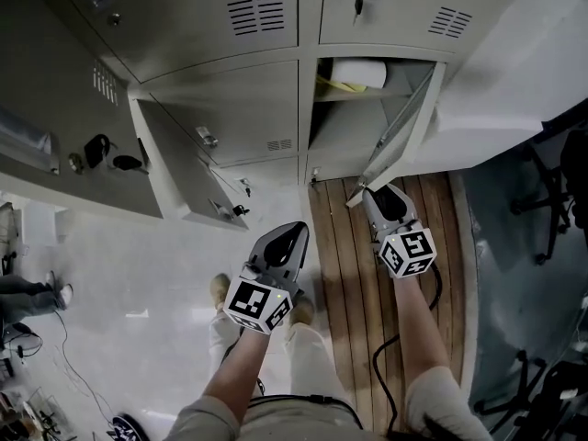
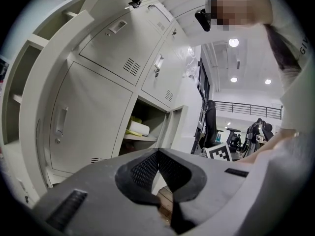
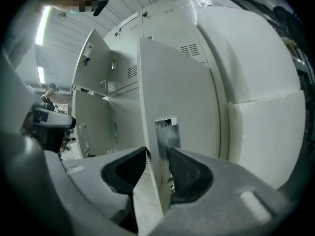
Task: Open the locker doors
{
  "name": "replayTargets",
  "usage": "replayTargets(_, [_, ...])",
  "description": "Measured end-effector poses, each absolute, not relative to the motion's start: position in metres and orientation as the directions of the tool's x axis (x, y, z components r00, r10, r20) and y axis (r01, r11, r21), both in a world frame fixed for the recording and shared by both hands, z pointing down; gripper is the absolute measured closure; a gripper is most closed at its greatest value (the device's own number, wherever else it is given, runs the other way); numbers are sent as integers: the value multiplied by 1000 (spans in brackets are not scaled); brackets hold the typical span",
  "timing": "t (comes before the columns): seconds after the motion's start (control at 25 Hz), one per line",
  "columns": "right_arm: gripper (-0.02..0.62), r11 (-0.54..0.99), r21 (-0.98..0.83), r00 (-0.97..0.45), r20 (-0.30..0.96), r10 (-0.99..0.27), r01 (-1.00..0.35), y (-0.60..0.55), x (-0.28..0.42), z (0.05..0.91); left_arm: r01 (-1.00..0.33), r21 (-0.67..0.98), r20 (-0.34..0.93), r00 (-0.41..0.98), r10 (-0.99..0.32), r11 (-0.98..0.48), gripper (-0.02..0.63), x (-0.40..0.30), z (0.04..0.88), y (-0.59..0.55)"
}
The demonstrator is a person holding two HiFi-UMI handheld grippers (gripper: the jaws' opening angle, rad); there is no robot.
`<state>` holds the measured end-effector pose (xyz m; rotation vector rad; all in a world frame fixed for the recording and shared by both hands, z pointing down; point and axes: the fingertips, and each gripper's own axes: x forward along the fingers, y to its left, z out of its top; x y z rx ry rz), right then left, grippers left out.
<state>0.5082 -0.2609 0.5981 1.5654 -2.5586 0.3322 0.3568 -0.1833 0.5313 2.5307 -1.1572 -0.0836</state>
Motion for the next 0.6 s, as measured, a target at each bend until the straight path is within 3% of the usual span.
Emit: replayTargets(0.6, [454,300,-98,-315,237,-919,-949,-225,574,598,-729,335,99,658,-746,-598,607,347,527,-174])
